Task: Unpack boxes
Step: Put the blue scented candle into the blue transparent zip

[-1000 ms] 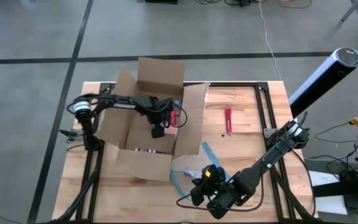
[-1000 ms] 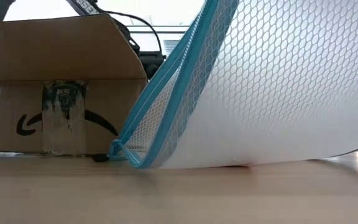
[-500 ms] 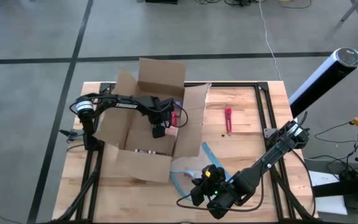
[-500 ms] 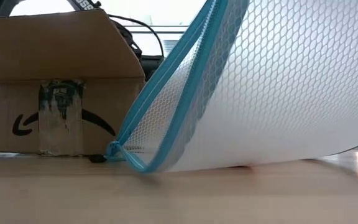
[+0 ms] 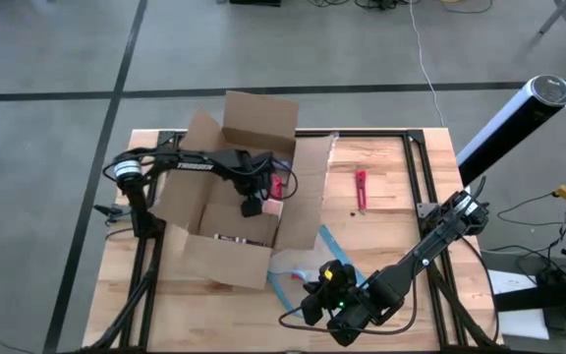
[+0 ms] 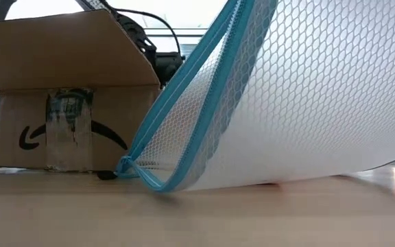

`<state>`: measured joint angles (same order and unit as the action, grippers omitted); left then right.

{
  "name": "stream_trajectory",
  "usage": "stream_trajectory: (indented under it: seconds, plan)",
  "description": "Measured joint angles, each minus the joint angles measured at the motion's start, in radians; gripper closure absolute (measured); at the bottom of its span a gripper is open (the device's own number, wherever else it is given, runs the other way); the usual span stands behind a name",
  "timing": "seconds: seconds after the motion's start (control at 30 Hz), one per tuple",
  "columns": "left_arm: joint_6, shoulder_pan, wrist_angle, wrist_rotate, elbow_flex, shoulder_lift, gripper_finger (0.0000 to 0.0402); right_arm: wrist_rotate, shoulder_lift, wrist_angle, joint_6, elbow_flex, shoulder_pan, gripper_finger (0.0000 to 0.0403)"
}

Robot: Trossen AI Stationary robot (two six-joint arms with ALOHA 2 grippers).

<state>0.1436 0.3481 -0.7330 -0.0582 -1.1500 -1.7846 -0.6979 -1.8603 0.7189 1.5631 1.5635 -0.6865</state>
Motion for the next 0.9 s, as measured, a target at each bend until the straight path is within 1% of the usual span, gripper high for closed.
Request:
stream_trajectory:
  seconds: [0.2, 0.33, 0.43, 0.53, 0.67, 0.83, 0.9]
  plan:
    - [0.000, 0.000, -0.050, -0.001, -0.001, 0.144, 0.0137, 0.000, 0.000, 0.000, 0.000, 0.000, 0.000, 0.0403]
    - [0.000, -0.007, -0.093, -0.084, -0.002, 0.270, 0.0137, 0.000, 0.000, 0.000, 0.000, 0.000, 0.000, 0.0403]
    - [-0.013, -0.046, -0.103, -0.116, -0.002, 0.357, 0.0137, 0.000, 0.000, -0.001, 0.000, 0.000, 0.000, 0.0403]
    - [-0.013, -0.114, -0.097, -0.117, -0.002, 0.428, 0.0137, 0.000, 0.000, 0.000, 0.000, 0.000, 0.000, 0.0403]
    - [-0.036, -0.243, -0.064, -0.116, -0.002, 0.480, 0.0137, 0.000, 0.000, 0.000, 0.000, 0.000, 0.000, 0.0403]
    - [-0.062, -0.427, 0.034, -0.111, -0.002, 0.492, 0.0137, 0.000, 0.000, 0.000, 0.000, 0.000, 0.000, 0.0403]
    - [-0.076, -0.494, 0.097, -0.109, -0.002, 0.482, 0.0137, 0.000, 0.000, 0.000, 0.000, 0.000, 0.000, 0.0403]
